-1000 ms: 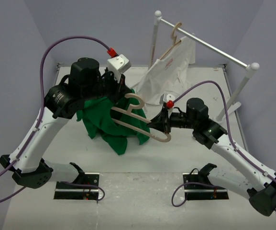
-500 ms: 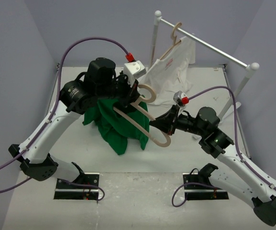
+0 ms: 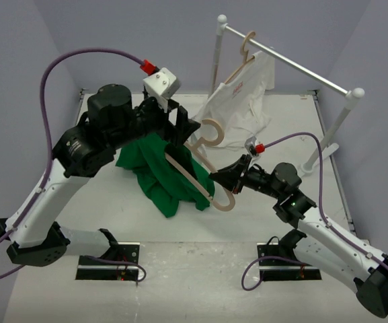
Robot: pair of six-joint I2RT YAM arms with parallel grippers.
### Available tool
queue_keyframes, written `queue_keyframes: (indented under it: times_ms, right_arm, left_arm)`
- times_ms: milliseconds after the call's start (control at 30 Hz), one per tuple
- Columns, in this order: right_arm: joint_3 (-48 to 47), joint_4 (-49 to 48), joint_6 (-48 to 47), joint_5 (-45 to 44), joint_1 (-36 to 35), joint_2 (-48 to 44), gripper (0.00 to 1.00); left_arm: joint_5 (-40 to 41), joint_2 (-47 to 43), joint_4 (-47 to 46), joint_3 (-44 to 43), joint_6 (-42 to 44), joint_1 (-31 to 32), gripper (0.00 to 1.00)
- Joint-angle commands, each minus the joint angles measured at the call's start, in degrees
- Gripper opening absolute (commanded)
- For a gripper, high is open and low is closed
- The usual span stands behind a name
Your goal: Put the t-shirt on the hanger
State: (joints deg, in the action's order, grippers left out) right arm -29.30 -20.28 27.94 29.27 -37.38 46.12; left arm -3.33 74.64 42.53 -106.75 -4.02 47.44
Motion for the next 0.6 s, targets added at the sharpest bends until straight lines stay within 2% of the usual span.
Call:
queue_keyframes:
  times_ms: [0, 33, 67, 100, 167, 200, 233, 300, 333, 500, 567]
  right_arm:
    - [-0.05, -11.08, 0.74, -5.09, 0.03, -2.44, 0.00]
    - [0.03, -11.26, 0.72, -5.35, 0.03, -2.60, 0.00]
    - [0.28, -11.43, 0.72, -6.26, 0.11, -2.85, 0.00]
    - [0.30, -11.45, 0.80, -6.33, 0.12, -3.28, 0.00]
    - [0.78, -11.71, 1.02, -8.09, 0.08, -4.67, 0.00]
    - [0.69, -11.46, 1.07, -8.68, 0.11, -5.09, 0.00]
    - [0.14, -10.67, 1.12, -8.54, 0.06, -5.40, 0.00]
    - [-1.32, -8.49, 1.16, -7.56, 0.03, -5.78, 0.00]
    - [-2.33, -7.16, 1.25, -7.33, 0.03, -5.87, 0.00]
    - [-5.17, -3.14, 1.68, -4.81, 0.03, -6.67, 0.00]
    - [-6.02, -1.80, 1.74, -3.65, -0.06, -7.28, 0.00]
  left_arm:
    - [3.40, -9.21, -11.85, 12.32, -4.09, 0.28, 1.00]
    - [5.68, -10.95, -13.07, 15.69, -4.72, 0.28, 1.00]
    - [6.93, -12.63, -14.30, 22.74, -5.42, 0.28, 1.00]
    - [7.83, -14.62, -16.01, 23.33, -6.20, 0.28, 1.00]
    - [12.46, -19.78, -22.56, 35.48, -7.45, 0.37, 0.98]
    - [14.17, -21.26, -25.22, 40.05, -7.46, 0.37, 0.96]
    - [15.67, -21.28, -26.73, 41.98, -7.12, 0.37, 0.86]
    - [17.72, -19.93, -28.91, 44.24, -6.71, 0.37, 0.71]
    - [19.23, -18.92, -29.23, 44.15, -6.66, 0.37, 0.69]
    - [26.35, -14.48, -31.54, 43.26, -5.10, 0.37, 0.71]
    - [28.89, -13.12, -31.84, 42.35, -4.22, 0.37, 0.66]
